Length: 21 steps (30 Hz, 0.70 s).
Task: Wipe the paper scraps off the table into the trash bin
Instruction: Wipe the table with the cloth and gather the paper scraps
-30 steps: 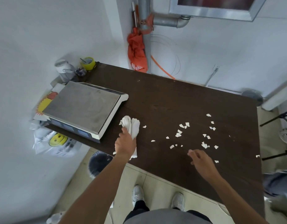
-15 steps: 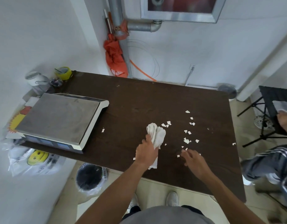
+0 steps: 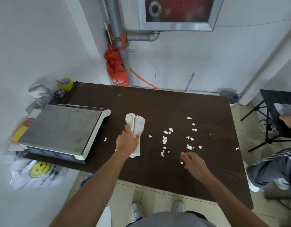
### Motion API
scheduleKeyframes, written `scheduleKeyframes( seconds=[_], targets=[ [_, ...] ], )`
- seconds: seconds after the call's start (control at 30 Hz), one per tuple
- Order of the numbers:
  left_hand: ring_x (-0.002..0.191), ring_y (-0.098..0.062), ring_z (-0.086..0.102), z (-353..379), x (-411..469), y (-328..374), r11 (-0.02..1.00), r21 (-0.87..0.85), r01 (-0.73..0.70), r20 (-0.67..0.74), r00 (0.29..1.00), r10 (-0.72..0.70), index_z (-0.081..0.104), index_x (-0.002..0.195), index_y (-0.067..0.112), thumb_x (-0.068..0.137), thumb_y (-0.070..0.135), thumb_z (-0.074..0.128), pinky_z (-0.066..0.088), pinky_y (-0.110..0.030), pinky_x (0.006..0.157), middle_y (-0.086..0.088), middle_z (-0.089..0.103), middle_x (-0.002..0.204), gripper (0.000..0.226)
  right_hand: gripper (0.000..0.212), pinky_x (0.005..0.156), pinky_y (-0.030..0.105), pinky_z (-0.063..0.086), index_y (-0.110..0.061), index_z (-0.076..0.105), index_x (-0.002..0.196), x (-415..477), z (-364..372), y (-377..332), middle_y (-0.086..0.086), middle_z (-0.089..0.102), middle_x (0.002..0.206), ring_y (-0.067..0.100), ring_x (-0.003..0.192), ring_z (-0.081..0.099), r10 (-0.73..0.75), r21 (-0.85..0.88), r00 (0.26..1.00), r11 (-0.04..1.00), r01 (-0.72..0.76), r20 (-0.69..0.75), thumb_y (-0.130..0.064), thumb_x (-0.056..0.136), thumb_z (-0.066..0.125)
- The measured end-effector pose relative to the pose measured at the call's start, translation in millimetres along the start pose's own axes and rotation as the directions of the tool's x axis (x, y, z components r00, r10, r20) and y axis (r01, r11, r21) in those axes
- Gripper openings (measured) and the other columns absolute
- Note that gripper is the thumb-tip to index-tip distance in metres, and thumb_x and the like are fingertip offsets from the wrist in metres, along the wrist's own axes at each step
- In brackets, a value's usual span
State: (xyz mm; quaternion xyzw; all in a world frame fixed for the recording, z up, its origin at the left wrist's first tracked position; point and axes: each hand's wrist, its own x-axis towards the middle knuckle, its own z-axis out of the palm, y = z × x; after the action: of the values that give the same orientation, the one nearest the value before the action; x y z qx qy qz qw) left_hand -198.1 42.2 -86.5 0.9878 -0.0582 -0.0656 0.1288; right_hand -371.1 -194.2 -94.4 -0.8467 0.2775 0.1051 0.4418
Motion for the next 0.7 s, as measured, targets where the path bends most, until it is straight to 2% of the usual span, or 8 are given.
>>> scheduleKeyframes(
  seconds=[0.2, 0.37, 0.47, 0.53, 0.6, 0.63, 0.7],
  targets=[
    [0.103, -0.035, 0.067, 1, 17, -36, 0.999, 0.037, 0.011, 0.098, 0.995, -0.014, 0.040, 0.127, 0.007, 0.097, 0.054, 0.052, 0.051, -0.040, 0.082, -0.015, 0.066, 0.115, 0.057, 0.035, 0.075, 0.034, 0.051, -0.019, 0.067, 0.085, -3, 0, -4, 0.005, 0.074, 0.090, 0.020, 0.068, 0.069, 0.004, 0.031, 1.000, 0.999, -0.004, -0.001, -0.042, 0.101, 0.046],
    [0.103, -0.035, 0.066, 14, 24, -25, 1.000, -0.020, 0.024, 0.184, 0.983, -0.019, 0.041, 0.126, 0.010, 0.097, 0.059, 0.050, 0.049, -0.040, 0.083, -0.014, 0.067, 0.111, 0.058, 0.040, 0.072, 0.034, 0.049, -0.008, 0.067, 0.086, -11, -8, 4, 0.012, 0.073, 0.083, 0.024, 0.068, 0.068, 0.037, 0.071, 0.997, 0.997, -0.032, -0.064, -0.039, 0.101, 0.047],
    [0.107, -0.034, 0.065, 29, 21, -13, 0.988, -0.107, 0.113, 0.203, 0.975, -0.089, 0.040, 0.130, 0.012, 0.097, 0.058, 0.050, 0.051, -0.042, 0.088, -0.013, 0.067, 0.114, 0.058, 0.037, 0.061, 0.025, 0.046, -0.012, 0.068, 0.086, -19, -15, 9, 0.006, 0.071, 0.079, 0.019, 0.067, 0.067, 0.068, 0.133, 0.993, 0.990, -0.055, -0.101, -0.039, 0.101, 0.048],
    [0.109, -0.034, 0.065, 36, 19, -5, 0.978, -0.147, 0.145, 0.209, 0.971, -0.113, 0.040, 0.134, 0.015, 0.097, 0.058, 0.049, 0.051, -0.041, 0.088, -0.013, 0.067, 0.116, 0.057, 0.034, 0.057, 0.019, 0.044, -0.015, 0.067, 0.085, -24, -17, 12, 0.003, 0.071, 0.086, 0.015, 0.066, 0.067, 0.089, 0.181, 0.988, 0.981, -0.065, -0.124, -0.038, 0.101, 0.049],
    [0.110, -0.035, 0.064, 39, 19, 5, 0.975, -0.180, 0.133, 0.230, 0.969, -0.090, 0.042, 0.134, 0.017, 0.096, 0.057, 0.051, 0.048, -0.039, 0.086, -0.012, 0.067, 0.117, 0.055, 0.033, 0.053, 0.012, 0.043, -0.014, 0.067, 0.086, -28, -19, 16, 0.007, 0.071, 0.089, 0.016, 0.067, 0.066, 0.100, 0.204, 0.986, 0.976, -0.071, -0.137, -0.037, 0.101, 0.049],
    [0.110, -0.035, 0.065, 40, 19, 11, 0.975, -0.193, 0.105, 0.245, 0.968, -0.056, 0.043, 0.132, 0.018, 0.096, 0.056, 0.053, 0.048, -0.040, 0.086, -0.011, 0.068, 0.116, 0.054, 0.034, 0.052, 0.011, 0.043, -0.012, 0.067, 0.086, -29, -19, 18, 0.009, 0.070, 0.089, 0.018, 0.067, 0.066, 0.111, 0.212, 0.984, 0.974, -0.080, -0.138, -0.037, 0.102, 0.048],
    [0.108, -0.034, 0.065, 42, 16, 25, 0.973, -0.226, 0.058, 0.266, 0.964, 0.004, 0.045, 0.129, 0.019, 0.094, 0.056, 0.055, 0.048, -0.041, 0.087, -0.008, 0.069, 0.113, 0.051, 0.036, 0.060, 0.022, 0.049, -0.012, 0.067, 0.085, -31, -16, 20, 0.009, 0.071, 0.088, 0.019, 0.069, 0.067, 0.139, 0.212, 0.982, 0.971, -0.110, -0.131, -0.039, 0.101, 0.047]
  ],
)
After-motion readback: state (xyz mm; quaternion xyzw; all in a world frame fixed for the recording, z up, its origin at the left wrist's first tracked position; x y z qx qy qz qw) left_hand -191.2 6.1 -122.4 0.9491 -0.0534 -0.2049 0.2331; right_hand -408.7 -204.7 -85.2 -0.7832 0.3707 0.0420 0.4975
